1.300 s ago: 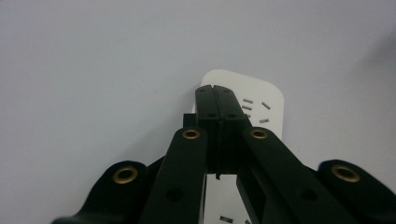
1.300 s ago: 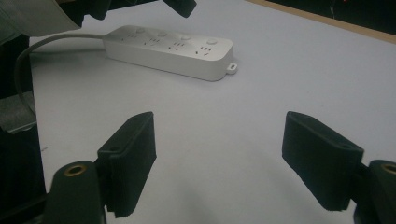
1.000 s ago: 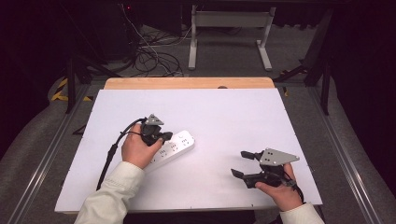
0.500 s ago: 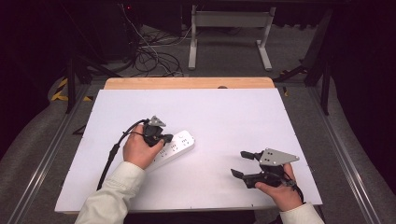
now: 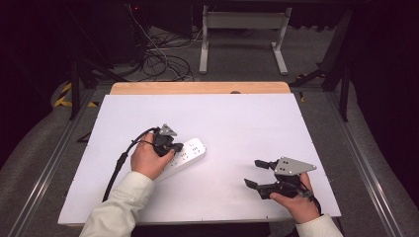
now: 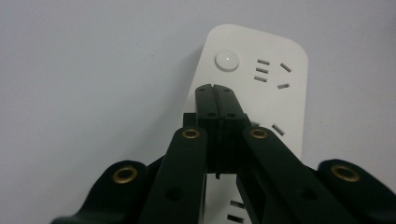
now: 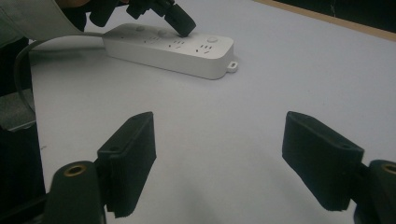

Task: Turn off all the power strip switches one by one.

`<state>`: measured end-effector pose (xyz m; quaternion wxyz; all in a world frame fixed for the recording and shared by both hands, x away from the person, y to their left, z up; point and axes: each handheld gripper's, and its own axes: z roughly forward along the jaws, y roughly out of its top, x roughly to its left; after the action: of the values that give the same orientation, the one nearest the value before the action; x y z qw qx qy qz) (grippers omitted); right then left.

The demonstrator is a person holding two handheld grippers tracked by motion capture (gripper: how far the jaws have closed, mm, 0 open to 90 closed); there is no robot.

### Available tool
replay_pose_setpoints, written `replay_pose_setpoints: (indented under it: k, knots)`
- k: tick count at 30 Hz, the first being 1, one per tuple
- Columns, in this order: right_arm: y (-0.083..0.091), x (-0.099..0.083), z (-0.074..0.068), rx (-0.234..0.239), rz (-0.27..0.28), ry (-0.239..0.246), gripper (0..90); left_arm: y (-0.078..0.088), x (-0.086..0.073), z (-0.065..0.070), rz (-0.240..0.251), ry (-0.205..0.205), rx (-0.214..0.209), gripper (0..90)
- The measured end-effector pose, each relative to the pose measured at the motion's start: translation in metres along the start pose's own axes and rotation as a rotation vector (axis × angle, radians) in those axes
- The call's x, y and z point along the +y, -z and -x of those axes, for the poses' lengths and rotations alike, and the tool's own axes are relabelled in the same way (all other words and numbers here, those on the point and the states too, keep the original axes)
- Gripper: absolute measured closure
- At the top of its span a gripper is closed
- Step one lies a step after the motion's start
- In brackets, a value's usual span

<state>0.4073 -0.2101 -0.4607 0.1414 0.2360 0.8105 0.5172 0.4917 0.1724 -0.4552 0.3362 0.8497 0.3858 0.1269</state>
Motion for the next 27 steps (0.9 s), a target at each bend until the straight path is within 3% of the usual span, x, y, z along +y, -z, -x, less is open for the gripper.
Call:
replay_pose_setpoints:
  k: [8, 13, 27]
  knots:
    - [0.0003, 0.0004, -0.0007, -0.001, 0.0, 0.001, 26.5, 0.0, -0.0009, 0.0006, 0.002, -0.013, 0.008, 90.0]
    - [-0.0003, 0.0004, -0.0013, 0.0, 0.0, 0.005, 26.5, 0.0015, -0.0022, -0.0019, -0.005, 0.014, -0.02, 90.0]
    - [-0.001, 0.0006, -0.0019, 0.002, -0.002, 0.003, 26.5, 0.0, -0.0027, -0.0002, 0.011, 0.007, 0.0, 90.0]
